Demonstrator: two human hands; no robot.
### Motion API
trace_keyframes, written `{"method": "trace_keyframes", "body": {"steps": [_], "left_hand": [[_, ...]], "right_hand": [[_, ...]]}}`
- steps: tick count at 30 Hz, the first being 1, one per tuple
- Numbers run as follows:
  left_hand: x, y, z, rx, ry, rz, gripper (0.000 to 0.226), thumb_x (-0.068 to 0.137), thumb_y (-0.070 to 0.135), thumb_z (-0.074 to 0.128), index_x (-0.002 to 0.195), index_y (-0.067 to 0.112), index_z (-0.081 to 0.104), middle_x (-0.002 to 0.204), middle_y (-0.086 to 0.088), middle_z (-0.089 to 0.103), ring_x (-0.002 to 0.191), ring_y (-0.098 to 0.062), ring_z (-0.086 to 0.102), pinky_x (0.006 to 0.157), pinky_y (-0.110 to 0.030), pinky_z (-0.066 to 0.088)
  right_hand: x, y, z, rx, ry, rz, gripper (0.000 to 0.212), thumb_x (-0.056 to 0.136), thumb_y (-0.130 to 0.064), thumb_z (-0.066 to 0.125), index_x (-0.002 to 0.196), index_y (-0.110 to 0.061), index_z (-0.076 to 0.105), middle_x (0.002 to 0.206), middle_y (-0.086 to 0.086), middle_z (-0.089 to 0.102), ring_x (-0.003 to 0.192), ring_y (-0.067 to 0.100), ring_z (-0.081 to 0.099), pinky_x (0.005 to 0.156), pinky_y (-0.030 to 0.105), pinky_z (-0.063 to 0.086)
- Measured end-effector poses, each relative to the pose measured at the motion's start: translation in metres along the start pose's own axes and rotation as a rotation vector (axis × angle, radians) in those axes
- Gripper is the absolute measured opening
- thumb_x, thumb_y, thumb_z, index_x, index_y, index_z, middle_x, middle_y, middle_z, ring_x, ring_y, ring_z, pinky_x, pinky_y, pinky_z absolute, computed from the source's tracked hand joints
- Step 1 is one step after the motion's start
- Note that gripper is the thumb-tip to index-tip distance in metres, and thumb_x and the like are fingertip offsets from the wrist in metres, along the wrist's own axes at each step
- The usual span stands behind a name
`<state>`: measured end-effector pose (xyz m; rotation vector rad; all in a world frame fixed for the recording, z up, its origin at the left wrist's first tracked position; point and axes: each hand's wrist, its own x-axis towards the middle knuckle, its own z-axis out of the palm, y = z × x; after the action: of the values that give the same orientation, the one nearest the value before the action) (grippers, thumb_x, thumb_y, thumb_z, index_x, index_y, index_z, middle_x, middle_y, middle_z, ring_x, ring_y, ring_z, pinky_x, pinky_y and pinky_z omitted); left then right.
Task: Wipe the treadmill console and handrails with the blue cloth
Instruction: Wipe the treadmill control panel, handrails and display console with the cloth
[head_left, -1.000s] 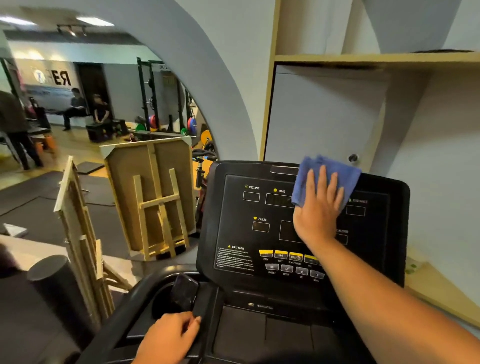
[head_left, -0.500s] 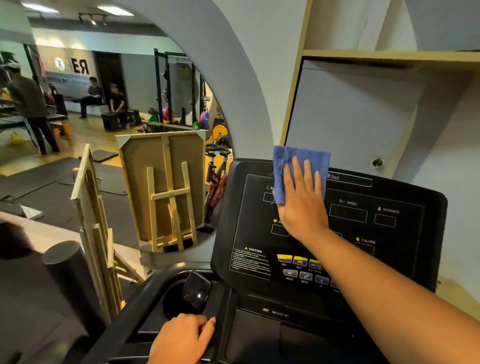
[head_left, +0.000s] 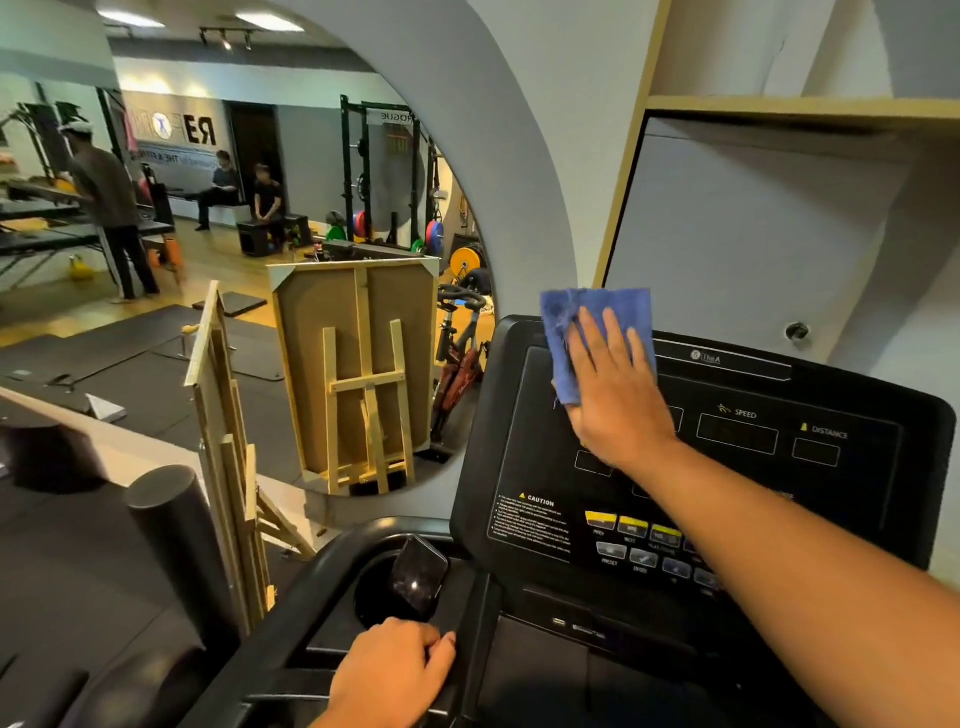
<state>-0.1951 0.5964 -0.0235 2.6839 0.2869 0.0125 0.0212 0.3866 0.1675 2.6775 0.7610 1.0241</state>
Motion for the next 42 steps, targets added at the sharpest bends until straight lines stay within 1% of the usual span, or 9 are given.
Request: {"method": "trace_keyframes", "body": {"steps": [4,8,13,16,21,28,34,39,42], "left_hand": [[-0.001,0.001,-0.002,-0.011,0.012,0.002,0.043,0.089,0.065,0.042,0.076,0.030,0.064,0.059,0.008,0.054,0.065,-0.011,0.053,0.071,-0.025,0.046],[0.000,-0.002,0.002,-0.029,0.003,0.017,0.048,0.088,0.065,0.041,0.087,0.024,0.065,0.073,0.002,0.071,0.073,-0.012,0.067,0.073,-0.028,0.054],[0.000,-0.002,0.001,-0.014,0.015,0.026,0.047,0.088,0.066,0.041,0.084,0.024,0.062,0.070,0.004,0.066,0.066,-0.013,0.057,0.072,-0.029,0.052],[0.000,-0.002,0.002,-0.035,0.022,0.021,0.046,0.088,0.065,0.042,0.084,0.025,0.064,0.074,0.005,0.069,0.071,-0.011,0.064,0.073,-0.028,0.052],[0.000,-0.004,0.005,-0.022,0.038,0.021,0.047,0.087,0.065,0.041,0.088,0.024,0.064,0.070,0.002,0.069,0.070,-0.012,0.066,0.075,-0.033,0.057],[-0.002,-0.004,0.006,-0.009,0.056,0.052,0.046,0.090,0.056,0.043,0.078,0.015,0.062,0.057,0.001,0.056,0.056,-0.013,0.052,0.062,-0.031,0.045],[-0.005,-0.002,0.004,-0.020,0.024,0.048,0.049,0.091,0.054,0.044,0.058,0.019,0.049,0.053,-0.001,0.051,0.056,-0.015,0.051,0.064,-0.033,0.045],[-0.005,-0.001,0.002,-0.003,0.031,0.052,0.046,0.091,0.056,0.043,0.063,0.021,0.054,0.057,0.001,0.057,0.058,-0.013,0.053,0.068,-0.032,0.048],[-0.004,0.000,0.001,0.005,0.032,0.059,0.045,0.091,0.056,0.042,0.072,0.020,0.061,0.064,0.000,0.064,0.061,-0.013,0.057,0.069,-0.033,0.049]], "right_hand": [[0.014,-0.029,-0.001,-0.014,-0.006,0.015,0.086,0.095,-0.056,0.043,0.160,-0.013,0.006,0.168,0.015,0.002,0.153,0.040,-0.004,0.123,0.056,0.005],[-0.025,-0.069,0.021,0.045,-0.041,-0.347,0.081,0.094,-0.047,0.051,0.159,-0.017,0.012,0.167,0.013,0.001,0.153,0.038,-0.004,0.123,0.056,0.001],[-0.055,-0.066,0.030,0.026,-0.142,-0.646,0.073,0.091,-0.035,0.052,0.158,-0.019,0.025,0.166,0.007,0.017,0.154,0.031,0.007,0.122,0.048,-0.004],[-0.009,-0.045,0.010,0.056,-0.079,-0.464,0.079,0.088,-0.032,0.054,0.158,-0.019,0.021,0.167,0.006,0.015,0.154,0.029,0.005,0.121,0.043,-0.012],[0.047,-0.041,-0.012,0.080,-0.011,-0.140,0.076,0.097,-0.044,0.047,0.160,-0.019,0.012,0.168,0.009,0.009,0.154,0.035,0.002,0.123,0.050,0.000],[-0.043,-0.085,0.030,0.082,-0.110,-0.578,0.074,0.088,-0.044,0.057,0.154,-0.019,0.034,0.164,0.007,0.026,0.153,0.038,0.006,0.121,0.057,0.004],[-0.133,-0.075,0.045,0.093,-0.288,-0.820,0.069,0.090,-0.044,0.050,0.155,-0.025,0.032,0.166,-0.003,0.020,0.154,0.030,0.000,0.122,0.049,-0.002],[-0.127,-0.040,0.036,0.057,-0.273,-0.820,0.070,0.088,-0.034,0.053,0.154,-0.025,0.034,0.164,-0.003,0.028,0.154,0.026,0.011,0.123,0.043,-0.004],[-0.075,-0.005,0.016,0.037,-0.149,-0.527,0.086,0.077,-0.030,0.065,0.156,-0.019,0.032,0.163,0.005,0.029,0.151,0.029,0.016,0.123,0.045,0.000]]}}
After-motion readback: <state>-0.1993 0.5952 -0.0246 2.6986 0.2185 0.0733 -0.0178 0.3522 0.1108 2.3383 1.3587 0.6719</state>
